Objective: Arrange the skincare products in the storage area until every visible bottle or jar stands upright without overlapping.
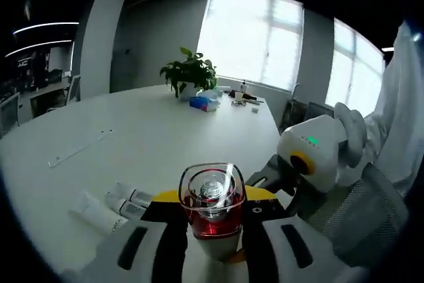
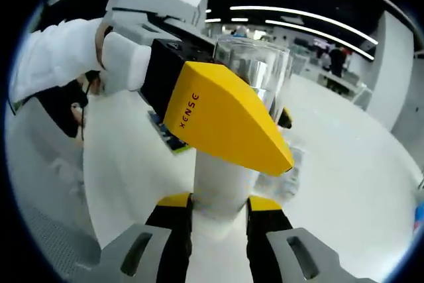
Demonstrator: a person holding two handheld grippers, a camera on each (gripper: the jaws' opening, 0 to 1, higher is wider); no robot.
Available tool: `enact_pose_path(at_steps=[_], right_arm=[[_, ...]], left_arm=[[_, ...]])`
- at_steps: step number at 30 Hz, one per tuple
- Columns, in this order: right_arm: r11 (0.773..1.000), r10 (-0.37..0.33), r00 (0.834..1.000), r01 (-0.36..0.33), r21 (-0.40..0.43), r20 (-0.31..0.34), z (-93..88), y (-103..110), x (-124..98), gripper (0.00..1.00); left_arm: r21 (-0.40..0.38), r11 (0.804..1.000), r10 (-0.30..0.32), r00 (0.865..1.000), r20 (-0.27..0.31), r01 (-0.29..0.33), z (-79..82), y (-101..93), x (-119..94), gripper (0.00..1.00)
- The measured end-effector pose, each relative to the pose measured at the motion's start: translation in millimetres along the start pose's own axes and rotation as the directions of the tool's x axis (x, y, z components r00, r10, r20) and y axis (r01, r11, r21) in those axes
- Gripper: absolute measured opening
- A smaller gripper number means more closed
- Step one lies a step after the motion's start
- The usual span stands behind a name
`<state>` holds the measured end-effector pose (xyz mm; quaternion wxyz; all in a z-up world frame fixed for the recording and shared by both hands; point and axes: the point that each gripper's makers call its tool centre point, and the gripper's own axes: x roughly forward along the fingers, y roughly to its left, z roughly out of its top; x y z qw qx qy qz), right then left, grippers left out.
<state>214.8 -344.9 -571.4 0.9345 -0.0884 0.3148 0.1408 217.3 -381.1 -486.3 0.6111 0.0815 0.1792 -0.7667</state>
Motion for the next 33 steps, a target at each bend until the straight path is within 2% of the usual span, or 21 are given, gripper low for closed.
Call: enact_pose_path(at_steps=[6, 8, 14, 26, 28, 29, 31, 33], right_arm=[[0.998, 0.064, 0.998, -0.063, -0.031, 0.017, -0.4, 3, -5, 0.24], [0.991, 0.102, 0.994, -0.099, -0.084, 0.033, 0.9, 6, -7, 0.24], [0.988, 0.150, 0.985, -0.147, -0.050, 0.085, 3.7, 8, -14, 0.24], [0.985, 0.152, 0.984, -0.143, -0.101, 0.096, 6.7, 11, -9, 0.24], [0.985, 0.154, 0.982, -0.144, -0.096, 0.107, 8.9, 11, -9, 0.25], [0.988, 0.136, 0.982, -0.124, -0.094, 0.133, 13.4, 8, -8, 0.27], [0.988, 0.131, 0.982, -0.118, -0.101, 0.134, 15.0, 8, -7, 0.30], [0.987, 0.142, 0.980, -0.129, -0.100, 0.139, 15.6, 10, -6, 0.28]], left_arm=[[0.069, 0.995, -0.065, 0.998, -0.008, 0.065, -1.8, -12.6, -3, 0.25], [0.091, 0.993, -0.081, 0.997, -0.011, 0.081, -3.3, -19.5, -4, 0.25], [0.137, 0.984, -0.110, 0.994, -0.019, 0.111, -3.4, -25.4, -3, 0.25], [0.214, 0.965, -0.151, 0.988, -0.025, 0.153, -6.2, -37.8, -7, 0.25], [0.208, 0.967, -0.147, 0.989, -0.016, 0.147, -6.0, -36.8, -9, 0.25], [0.207, 0.968, -0.142, 0.990, -0.011, 0.142, -5.5, -36.0, -9, 0.25], [0.206, 0.969, -0.140, 0.990, -0.008, 0.139, -5.5, -36.5, -9, 0.25], [0.206, 0.969, -0.141, 0.990, -0.008, 0.139, -5.3, -37.0, -9, 0.25]])
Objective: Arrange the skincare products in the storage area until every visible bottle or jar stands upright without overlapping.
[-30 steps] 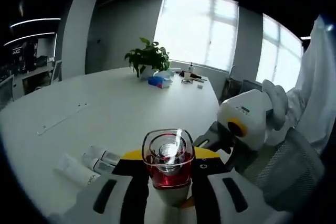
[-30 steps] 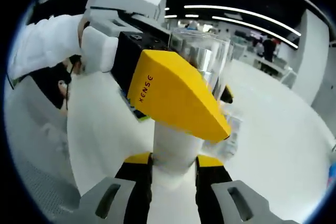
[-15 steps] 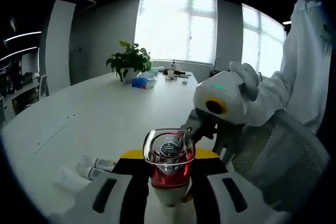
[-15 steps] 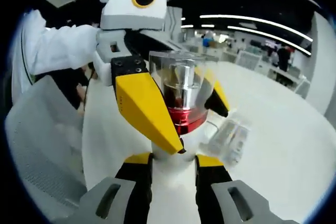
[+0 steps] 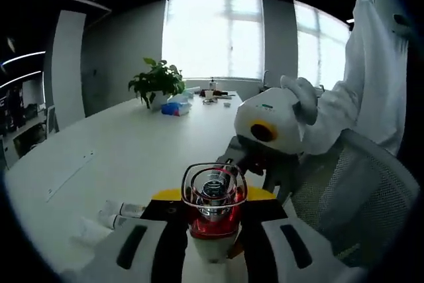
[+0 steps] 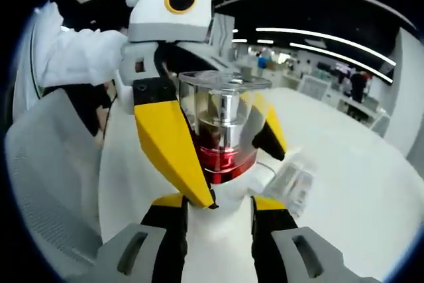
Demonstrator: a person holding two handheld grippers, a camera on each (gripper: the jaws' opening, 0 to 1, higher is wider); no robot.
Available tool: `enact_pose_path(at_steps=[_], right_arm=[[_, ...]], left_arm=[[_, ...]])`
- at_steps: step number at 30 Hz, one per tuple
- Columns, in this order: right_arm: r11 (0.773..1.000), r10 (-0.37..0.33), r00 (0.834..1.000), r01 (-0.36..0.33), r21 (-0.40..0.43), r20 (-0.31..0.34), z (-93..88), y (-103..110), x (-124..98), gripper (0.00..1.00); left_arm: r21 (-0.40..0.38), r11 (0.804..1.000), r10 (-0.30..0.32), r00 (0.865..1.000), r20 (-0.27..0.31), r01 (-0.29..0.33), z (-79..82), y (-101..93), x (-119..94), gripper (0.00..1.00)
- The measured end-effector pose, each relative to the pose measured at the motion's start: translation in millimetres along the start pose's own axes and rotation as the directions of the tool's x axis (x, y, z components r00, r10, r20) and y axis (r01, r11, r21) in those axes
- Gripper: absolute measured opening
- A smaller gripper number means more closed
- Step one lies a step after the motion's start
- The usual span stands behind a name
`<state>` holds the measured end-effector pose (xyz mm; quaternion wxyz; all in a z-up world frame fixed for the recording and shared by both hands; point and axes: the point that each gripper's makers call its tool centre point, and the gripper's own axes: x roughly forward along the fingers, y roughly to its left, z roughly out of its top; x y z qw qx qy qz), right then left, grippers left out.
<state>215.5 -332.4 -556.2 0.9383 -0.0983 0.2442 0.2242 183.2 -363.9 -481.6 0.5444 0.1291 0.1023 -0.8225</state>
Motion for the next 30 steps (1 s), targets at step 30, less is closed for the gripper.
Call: enact_pose_path(at_steps=[30], right_arm=[[1.000, -0.005, 1.000, 0.005, 0.023, 0.001, 0.3, 1, 4, 0.25]], left_arm=[[-0.054, 0.995, 0.087, 0.996, 0.038, -0.084, 12.0, 7.6, -26, 0.29]])
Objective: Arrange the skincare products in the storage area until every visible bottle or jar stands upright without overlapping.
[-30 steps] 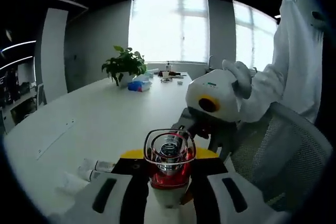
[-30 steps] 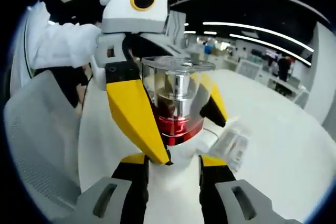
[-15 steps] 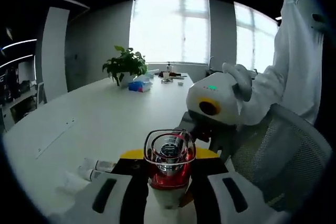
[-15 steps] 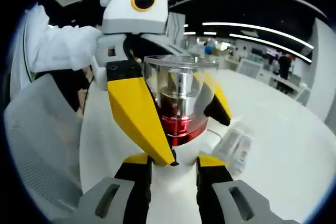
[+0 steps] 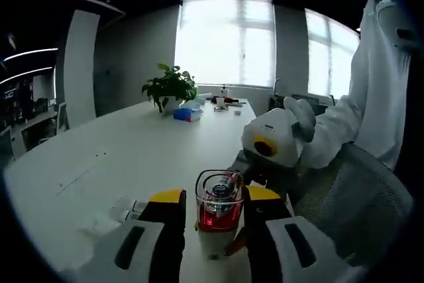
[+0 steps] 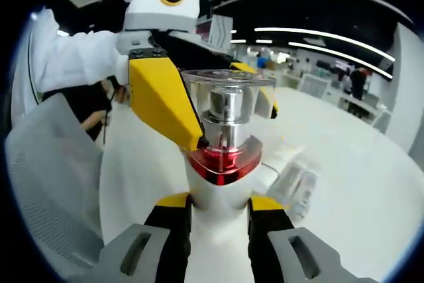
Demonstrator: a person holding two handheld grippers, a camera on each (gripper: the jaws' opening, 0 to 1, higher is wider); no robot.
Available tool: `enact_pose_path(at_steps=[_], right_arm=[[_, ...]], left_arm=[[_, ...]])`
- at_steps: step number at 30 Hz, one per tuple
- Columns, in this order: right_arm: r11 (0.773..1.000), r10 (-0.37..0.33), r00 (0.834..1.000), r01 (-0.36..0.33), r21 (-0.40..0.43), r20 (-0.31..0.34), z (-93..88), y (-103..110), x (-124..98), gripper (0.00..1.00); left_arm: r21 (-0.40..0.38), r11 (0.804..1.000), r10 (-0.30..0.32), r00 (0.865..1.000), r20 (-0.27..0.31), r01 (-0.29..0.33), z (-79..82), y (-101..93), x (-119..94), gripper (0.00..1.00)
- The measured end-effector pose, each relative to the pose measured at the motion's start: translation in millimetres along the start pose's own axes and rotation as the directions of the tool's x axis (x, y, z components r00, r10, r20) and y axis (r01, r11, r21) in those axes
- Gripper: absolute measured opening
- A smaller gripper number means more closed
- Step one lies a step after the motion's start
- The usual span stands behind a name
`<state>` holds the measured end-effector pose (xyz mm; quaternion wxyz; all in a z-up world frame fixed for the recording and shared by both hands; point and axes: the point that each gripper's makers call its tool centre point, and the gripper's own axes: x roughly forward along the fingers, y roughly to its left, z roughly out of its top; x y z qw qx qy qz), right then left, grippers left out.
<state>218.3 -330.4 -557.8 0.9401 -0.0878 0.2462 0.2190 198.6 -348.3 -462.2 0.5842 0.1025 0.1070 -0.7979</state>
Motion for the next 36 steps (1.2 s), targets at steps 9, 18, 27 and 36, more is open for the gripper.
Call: enact_pose_path(at_steps=[9, 18, 27, 36], right_arm=[[1.000, -0.018, 1.000, 0.018, -0.004, -0.001, 0.6, -4, 0, 0.25], [0.998, -0.059, 0.998, 0.059, 0.010, -0.002, -2.2, -19, -4, 0.25], [0.994, -0.108, 0.994, 0.108, 0.017, 0.003, -4.5, -35, -8, 0.25], [0.992, -0.122, 0.992, 0.121, 0.022, 0.015, -4.9, -44, -9, 0.25]], left_arm=[[0.026, 1.000, -0.007, 1.000, 0.010, 0.007, 1.7, -1.7, 3, 0.22], [0.025, 0.999, -0.033, 0.999, 0.037, 0.032, 7.0, -2.0, 13, 0.22], [0.035, 0.998, -0.052, 0.998, 0.044, 0.051, 8.9, 15.5, 24, 0.22], [0.036, 0.997, -0.064, 0.997, 0.053, 0.062, 10.2, 28.8, 27, 0.22]])
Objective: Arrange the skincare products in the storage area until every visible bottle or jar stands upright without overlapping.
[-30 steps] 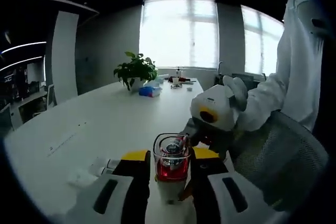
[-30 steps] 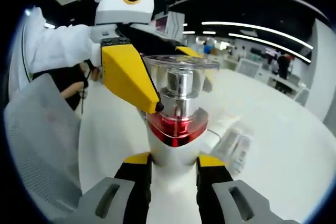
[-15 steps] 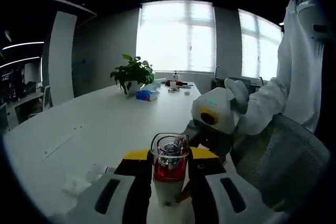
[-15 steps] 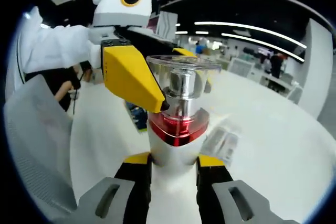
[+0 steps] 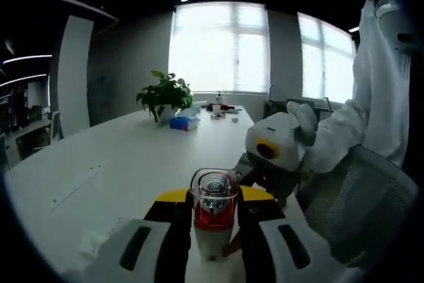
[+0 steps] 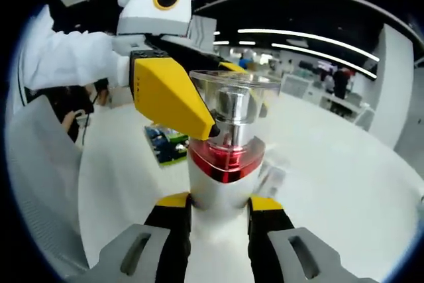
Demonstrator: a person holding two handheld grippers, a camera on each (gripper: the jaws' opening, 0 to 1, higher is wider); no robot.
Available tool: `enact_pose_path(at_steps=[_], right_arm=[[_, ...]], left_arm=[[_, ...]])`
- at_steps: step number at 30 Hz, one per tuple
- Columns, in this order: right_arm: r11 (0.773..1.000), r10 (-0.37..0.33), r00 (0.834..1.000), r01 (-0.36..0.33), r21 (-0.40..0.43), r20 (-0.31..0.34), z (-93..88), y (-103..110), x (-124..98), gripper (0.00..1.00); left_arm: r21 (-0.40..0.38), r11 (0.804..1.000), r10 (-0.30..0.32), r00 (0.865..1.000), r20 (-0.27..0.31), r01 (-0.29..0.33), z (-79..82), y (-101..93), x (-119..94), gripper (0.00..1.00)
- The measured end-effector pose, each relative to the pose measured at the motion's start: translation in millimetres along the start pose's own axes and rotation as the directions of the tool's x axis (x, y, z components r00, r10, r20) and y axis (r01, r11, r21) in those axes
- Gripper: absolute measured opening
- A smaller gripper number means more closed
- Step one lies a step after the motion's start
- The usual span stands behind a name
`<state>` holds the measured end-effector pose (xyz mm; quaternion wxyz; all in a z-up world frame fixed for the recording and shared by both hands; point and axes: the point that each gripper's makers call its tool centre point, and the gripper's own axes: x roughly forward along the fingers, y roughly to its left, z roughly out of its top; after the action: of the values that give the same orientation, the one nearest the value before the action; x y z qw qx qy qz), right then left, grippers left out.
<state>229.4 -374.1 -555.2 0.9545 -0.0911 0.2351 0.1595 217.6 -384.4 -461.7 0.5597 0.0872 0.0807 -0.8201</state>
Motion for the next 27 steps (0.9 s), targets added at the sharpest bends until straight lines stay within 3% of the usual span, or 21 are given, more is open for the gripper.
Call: enact_pose_path(at_steps=[17, 27], right_arm=[[1.000, -0.004, 1.000, 0.004, -0.015, 0.006, 1.2, -4.6, 0.2, 0.26], [1.000, -0.015, 1.000, 0.015, 0.002, 0.023, 4.5, -6.8, -1.3, 0.30]], left_arm=[[0.019, 1.000, 0.022, 1.000, -0.008, -0.021, 2.2, -1.9, 6.6, 0.24], [-0.009, 0.999, 0.032, 0.999, 0.000, -0.032, 2.3, 4.3, 4.9, 0.26]])
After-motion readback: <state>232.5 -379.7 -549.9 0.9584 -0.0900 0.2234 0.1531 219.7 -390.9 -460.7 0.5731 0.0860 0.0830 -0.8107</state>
